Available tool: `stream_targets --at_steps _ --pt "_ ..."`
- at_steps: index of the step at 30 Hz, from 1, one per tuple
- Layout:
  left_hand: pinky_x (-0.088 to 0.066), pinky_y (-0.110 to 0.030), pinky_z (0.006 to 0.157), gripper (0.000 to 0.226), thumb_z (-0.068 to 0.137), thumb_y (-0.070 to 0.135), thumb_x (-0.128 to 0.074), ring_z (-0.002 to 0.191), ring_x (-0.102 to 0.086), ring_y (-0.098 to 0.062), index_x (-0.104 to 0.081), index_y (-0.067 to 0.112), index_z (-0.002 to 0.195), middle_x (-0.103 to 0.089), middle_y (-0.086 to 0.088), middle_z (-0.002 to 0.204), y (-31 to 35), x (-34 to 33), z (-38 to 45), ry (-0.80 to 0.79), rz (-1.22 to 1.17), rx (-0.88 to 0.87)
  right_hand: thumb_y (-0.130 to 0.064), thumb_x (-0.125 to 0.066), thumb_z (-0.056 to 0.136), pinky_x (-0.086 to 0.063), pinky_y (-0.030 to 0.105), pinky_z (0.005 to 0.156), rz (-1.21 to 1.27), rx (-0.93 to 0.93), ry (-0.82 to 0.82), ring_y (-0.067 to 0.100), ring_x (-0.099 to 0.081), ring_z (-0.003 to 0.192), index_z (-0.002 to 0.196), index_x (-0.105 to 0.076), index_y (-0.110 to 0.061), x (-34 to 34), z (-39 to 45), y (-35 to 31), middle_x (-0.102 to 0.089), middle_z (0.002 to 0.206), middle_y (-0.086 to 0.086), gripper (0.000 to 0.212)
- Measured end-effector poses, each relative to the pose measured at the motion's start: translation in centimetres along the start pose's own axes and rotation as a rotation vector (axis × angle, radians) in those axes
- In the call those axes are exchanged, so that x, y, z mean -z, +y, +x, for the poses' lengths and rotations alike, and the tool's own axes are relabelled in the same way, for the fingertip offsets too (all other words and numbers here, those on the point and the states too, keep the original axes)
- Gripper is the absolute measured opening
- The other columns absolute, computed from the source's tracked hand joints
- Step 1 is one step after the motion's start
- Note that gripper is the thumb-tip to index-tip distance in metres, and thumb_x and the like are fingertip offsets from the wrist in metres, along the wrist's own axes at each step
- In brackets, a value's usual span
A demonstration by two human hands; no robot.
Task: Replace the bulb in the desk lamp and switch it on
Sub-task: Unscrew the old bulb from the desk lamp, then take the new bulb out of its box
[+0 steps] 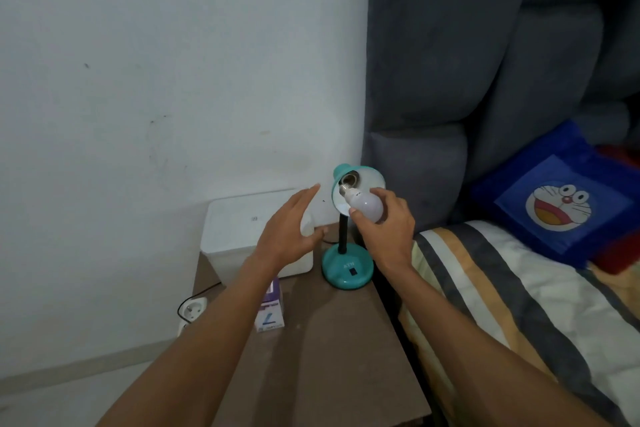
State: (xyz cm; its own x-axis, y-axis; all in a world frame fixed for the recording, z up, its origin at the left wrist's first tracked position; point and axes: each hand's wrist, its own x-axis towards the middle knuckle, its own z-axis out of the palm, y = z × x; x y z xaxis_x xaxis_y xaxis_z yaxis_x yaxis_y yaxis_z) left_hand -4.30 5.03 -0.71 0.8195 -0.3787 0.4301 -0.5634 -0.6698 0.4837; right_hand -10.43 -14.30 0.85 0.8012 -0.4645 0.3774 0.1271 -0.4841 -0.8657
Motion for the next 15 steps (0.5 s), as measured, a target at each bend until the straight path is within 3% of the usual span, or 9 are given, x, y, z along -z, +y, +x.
stream_targets --at_steps 1,3,6,8,15 --pt "-0.035 -0.030 0.116 0.083 0.090 0.041 -0.076 0.147 -0.041 -0.018 -0.033 0.027 0.159 -0.043 0.000 0.161 -0.3 0.6 -1.2 0.015 0.016 0.020 -0.031 -0.082 0.076 -0.040 0.003 0.072 -0.015 0.016 -0.016 0.012 -0.056 0.095 0.122 -0.064 -0.023 0.0 -0.6 -0.2 -0.056 0.114 -0.001 0.050" --pt "-0.036 -0.029 0.115 0.077 0.089 0.044 -0.077 0.142 -0.047 -0.018 -0.043 0.024 0.155 -0.050 0.000 0.155 -1.1 1.5 -3.7 0.039 0.032 0.081 -0.031 -0.081 0.077 -0.041 0.007 0.076 -0.034 0.042 -0.063 0.012 -0.055 0.095 0.124 -0.064 -0.023 -0.5 -2.0 -0.4 -0.056 0.115 0.001 0.050" --pt "-0.038 -0.034 0.116 0.077 0.082 0.049 -0.082 0.139 -0.049 -0.019 -0.051 0.024 0.148 -0.054 0.000 0.151 -2.7 2.3 -7.6 0.052 -0.004 0.221 -0.039 -0.077 0.074 -0.055 0.036 0.085 -0.064 0.029 -0.150 0.017 -0.062 0.098 0.123 -0.066 -0.023 -2.0 -4.2 0.1 -0.062 0.113 0.000 0.054" --pt "-0.042 -0.039 0.115 0.082 0.077 0.049 -0.087 0.138 -0.051 -0.021 -0.053 0.022 0.146 -0.055 -0.002 0.149 -3.9 2.4 -9.9 0.054 -0.058 0.301 -0.040 -0.076 0.072 -0.056 0.043 0.089 -0.111 0.013 -0.209 0.019 -0.064 0.100 0.123 -0.067 -0.022 -3.1 -5.6 0.9 -0.065 0.114 0.001 0.055" --pt "-0.039 -0.030 0.108 0.102 0.064 0.047 -0.095 0.137 -0.048 -0.019 -0.048 0.021 0.151 -0.050 -0.004 0.153 -7.9 0.2 -14.2 0.045 -0.208 0.490 -0.023 -0.075 0.087 -0.050 0.037 0.097 -0.218 -0.196 -0.365 0.024 -0.060 0.116 0.138 -0.057 -0.016 -7.2 -9.2 4.8 -0.062 0.132 0.011 0.054"
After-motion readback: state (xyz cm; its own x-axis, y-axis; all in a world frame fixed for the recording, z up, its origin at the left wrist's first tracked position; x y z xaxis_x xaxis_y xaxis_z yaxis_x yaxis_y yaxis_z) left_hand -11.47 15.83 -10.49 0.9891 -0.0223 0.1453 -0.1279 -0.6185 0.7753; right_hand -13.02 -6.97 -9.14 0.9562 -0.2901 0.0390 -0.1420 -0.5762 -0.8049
